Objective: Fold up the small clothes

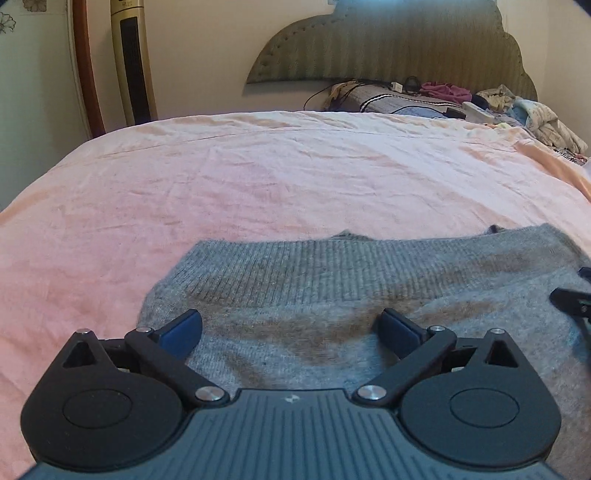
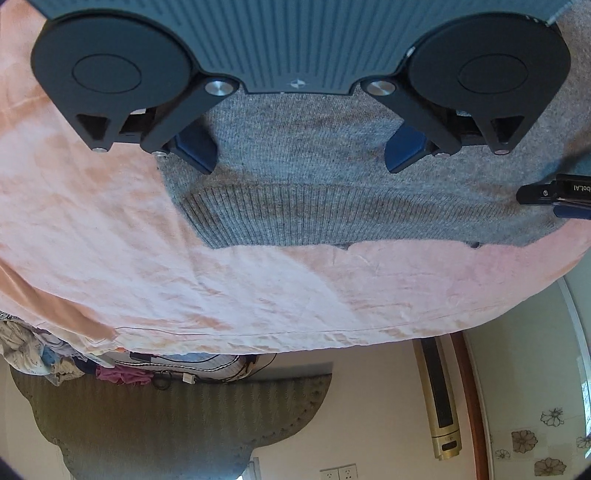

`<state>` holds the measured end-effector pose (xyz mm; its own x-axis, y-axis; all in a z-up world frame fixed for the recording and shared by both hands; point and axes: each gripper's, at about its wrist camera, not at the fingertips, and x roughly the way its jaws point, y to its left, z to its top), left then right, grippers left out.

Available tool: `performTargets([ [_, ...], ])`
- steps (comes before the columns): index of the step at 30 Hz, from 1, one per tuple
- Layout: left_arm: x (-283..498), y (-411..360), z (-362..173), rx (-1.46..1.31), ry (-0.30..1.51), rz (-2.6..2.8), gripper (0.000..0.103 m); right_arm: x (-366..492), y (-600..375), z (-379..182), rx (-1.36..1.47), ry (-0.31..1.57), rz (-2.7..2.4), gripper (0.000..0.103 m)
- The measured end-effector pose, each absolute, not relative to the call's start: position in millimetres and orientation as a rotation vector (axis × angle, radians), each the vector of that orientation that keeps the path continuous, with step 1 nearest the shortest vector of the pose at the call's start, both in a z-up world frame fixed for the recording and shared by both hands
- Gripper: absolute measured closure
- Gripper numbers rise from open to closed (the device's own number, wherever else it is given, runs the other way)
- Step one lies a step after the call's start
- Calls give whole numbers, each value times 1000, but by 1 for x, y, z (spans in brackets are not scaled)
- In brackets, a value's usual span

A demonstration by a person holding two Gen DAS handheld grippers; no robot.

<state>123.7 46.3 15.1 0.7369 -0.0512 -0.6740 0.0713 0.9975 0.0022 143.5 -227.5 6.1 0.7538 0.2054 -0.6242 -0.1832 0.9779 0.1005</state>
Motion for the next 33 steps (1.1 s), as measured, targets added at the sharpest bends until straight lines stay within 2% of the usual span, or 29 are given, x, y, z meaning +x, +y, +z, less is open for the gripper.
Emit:
performTargets([
  [3, 131, 35, 22, 32, 718, -110, 0, 145, -228, 6, 45, 683, 216, 3],
  [6, 159, 34, 6, 58, 788, -91, 0, 145, -227, 6, 45, 683, 214, 3],
  [8, 168, 42, 1, 31, 755, -83, 0, 146, -226, 6, 45, 682, 213, 2],
  [13, 163, 45, 4, 31, 757, -70, 0, 147, -227, 6, 50, 684, 217, 1],
  [20, 61, 103, 30, -240, 706, -34, 0, 146, -229, 5, 61, 680, 221, 0],
  [25, -31, 145, 20, -479, 728, 74, 0, 146, -230, 6, 69, 678, 226, 0],
  [27, -69, 154, 18, -591, 662, 85, 0, 146, -230, 6, 68, 678, 226, 0],
  [33, -90, 157, 5, -916, 641, -43, 0, 145, -230, 5, 68, 677, 227, 0],
])
